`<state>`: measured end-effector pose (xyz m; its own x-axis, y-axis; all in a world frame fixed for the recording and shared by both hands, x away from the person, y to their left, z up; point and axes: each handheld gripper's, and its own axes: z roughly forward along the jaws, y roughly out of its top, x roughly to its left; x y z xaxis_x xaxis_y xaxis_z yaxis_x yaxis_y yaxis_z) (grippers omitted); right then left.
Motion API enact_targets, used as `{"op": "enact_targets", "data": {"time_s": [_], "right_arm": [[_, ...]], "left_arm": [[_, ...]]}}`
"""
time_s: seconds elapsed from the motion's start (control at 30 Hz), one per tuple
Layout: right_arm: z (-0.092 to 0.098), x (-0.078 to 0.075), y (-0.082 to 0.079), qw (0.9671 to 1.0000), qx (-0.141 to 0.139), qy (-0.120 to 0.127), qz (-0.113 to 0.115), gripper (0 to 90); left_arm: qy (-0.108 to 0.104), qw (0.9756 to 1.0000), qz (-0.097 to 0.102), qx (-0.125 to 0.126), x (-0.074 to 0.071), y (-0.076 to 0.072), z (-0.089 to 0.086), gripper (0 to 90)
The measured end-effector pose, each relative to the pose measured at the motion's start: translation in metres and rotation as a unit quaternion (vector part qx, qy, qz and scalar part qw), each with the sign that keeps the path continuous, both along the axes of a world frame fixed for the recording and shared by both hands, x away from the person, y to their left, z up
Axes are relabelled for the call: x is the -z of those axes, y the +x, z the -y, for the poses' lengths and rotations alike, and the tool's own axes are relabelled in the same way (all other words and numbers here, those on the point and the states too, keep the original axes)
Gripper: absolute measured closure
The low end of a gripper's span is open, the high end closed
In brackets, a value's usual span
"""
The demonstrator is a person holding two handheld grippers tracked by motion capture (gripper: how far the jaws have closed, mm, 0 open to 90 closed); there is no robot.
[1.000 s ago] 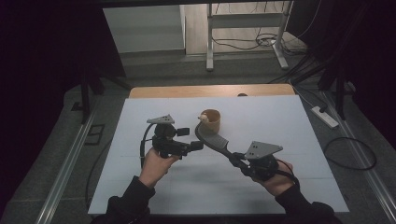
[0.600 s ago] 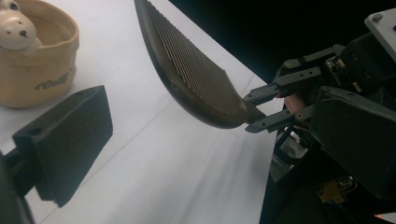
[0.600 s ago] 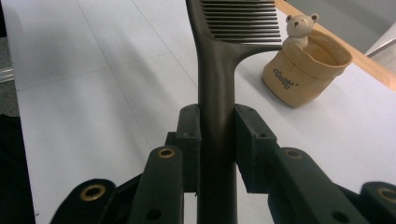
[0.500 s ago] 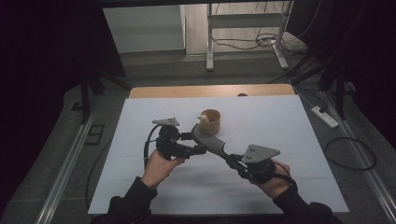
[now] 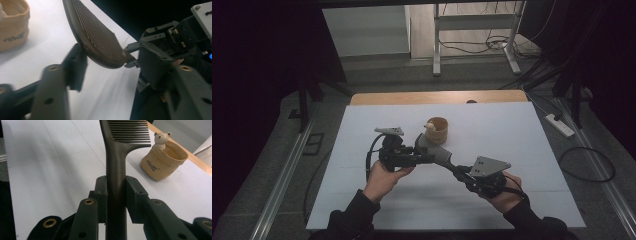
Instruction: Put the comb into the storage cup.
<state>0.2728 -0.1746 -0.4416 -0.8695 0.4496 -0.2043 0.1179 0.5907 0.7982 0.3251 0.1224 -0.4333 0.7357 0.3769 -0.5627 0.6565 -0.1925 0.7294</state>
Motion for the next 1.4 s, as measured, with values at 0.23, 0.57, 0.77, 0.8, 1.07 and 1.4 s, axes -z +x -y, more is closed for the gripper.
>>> {"op": "enact_targets", "data": {"time_s": [0.23,0.57,0.77,0.8,1.07,1.4], "right_arm": [[0.000,0.000,-0.001,1.0000,-0.002,-0.001,0.009,72.3],[-0.002,0.004,-0.001,0.9996,-0.002,-0.013,0.026,71.9],[-0.001,0.005,0.001,0.9997,-0.004,-0.008,0.023,71.0],[-0.001,0.006,0.001,0.9997,-0.004,-0.007,0.022,70.7],[0.001,0.005,0.005,0.9999,0.010,0.003,0.006,59.7],[0.001,0.006,0.009,0.9995,0.014,0.003,-0.027,44.0]], "left_arm": [[-0.028,0.9987,-0.042,0.000,0.003,0.002,-0.004,65.9],[-0.069,0.9936,-0.089,0.006,0.006,0.004,-0.006,82.3],[-0.070,0.9933,-0.092,0.003,0.006,0.004,-0.006,82.9],[-0.072,0.9932,-0.091,0.003,0.006,0.004,-0.006,83.0],[-0.066,0.9950,-0.074,-0.007,0.003,0.003,-0.011,83.0],[-0.052,0.9973,-0.049,-0.016,-0.002,0.001,-0.014,82.9]]}}
